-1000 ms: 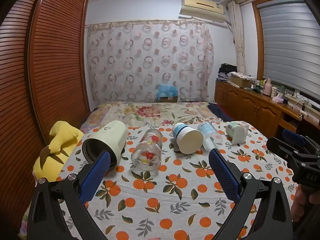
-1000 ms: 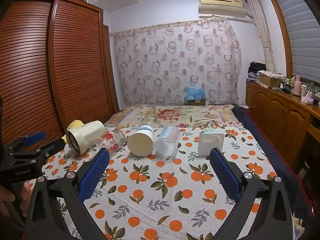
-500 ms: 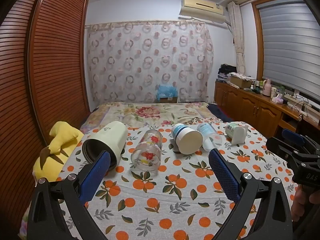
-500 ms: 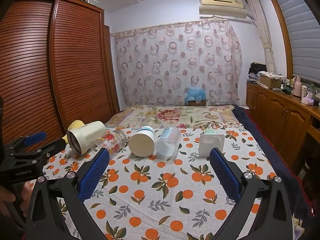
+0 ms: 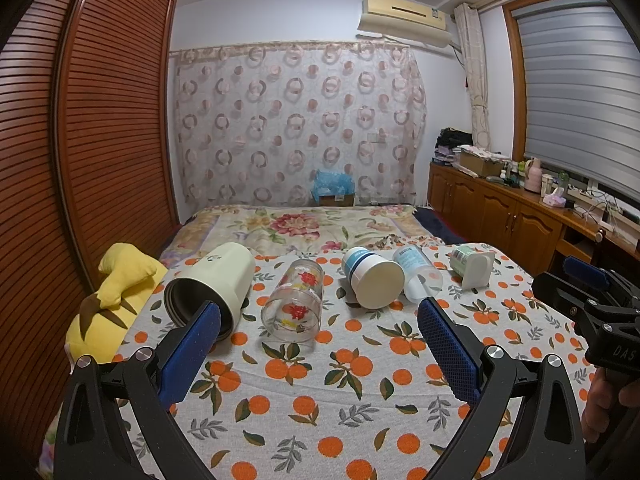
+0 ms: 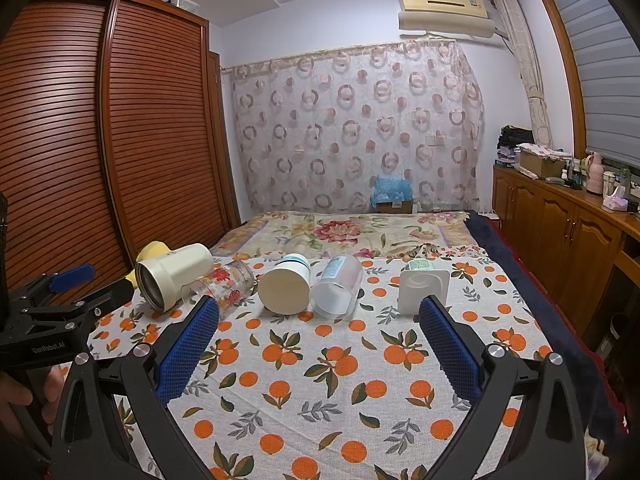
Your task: Flip cup upside down
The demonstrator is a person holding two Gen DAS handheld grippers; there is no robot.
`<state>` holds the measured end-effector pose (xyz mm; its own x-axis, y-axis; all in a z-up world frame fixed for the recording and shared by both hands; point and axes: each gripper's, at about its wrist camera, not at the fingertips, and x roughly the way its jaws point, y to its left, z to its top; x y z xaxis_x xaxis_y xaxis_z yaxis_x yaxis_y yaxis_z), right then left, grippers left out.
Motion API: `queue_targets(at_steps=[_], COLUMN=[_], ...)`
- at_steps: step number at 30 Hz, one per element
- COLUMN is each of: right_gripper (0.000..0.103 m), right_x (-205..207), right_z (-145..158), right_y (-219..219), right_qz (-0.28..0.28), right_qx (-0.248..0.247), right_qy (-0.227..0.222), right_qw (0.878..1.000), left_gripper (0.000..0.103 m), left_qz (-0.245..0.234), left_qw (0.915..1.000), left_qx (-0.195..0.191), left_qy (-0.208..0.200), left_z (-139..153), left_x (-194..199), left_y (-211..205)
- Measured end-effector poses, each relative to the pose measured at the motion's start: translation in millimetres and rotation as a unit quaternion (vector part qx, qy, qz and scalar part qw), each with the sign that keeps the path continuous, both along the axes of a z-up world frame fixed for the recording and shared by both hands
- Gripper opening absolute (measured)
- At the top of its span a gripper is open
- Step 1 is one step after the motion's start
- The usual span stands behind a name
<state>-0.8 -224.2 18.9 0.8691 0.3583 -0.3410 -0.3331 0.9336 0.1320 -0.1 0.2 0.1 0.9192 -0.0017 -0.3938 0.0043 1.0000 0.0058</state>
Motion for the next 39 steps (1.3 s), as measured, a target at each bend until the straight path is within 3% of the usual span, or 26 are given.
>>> queue_targets(at_steps=[39], right_gripper=[0.101], right_x=[-1.6], right_z=[2.6], right_y=[2.2], right_qz=[0.0], right_qx=[0.0], right_qy=[-0.003], right_qw=[1.0], left_gripper=[0.095], left_qz=[0.0], left_qw=[1.0], left_qx=[0.0], left_qy=[-0.002], left_z=[0.0], left_x=[-0.1], left_y=[0.0])
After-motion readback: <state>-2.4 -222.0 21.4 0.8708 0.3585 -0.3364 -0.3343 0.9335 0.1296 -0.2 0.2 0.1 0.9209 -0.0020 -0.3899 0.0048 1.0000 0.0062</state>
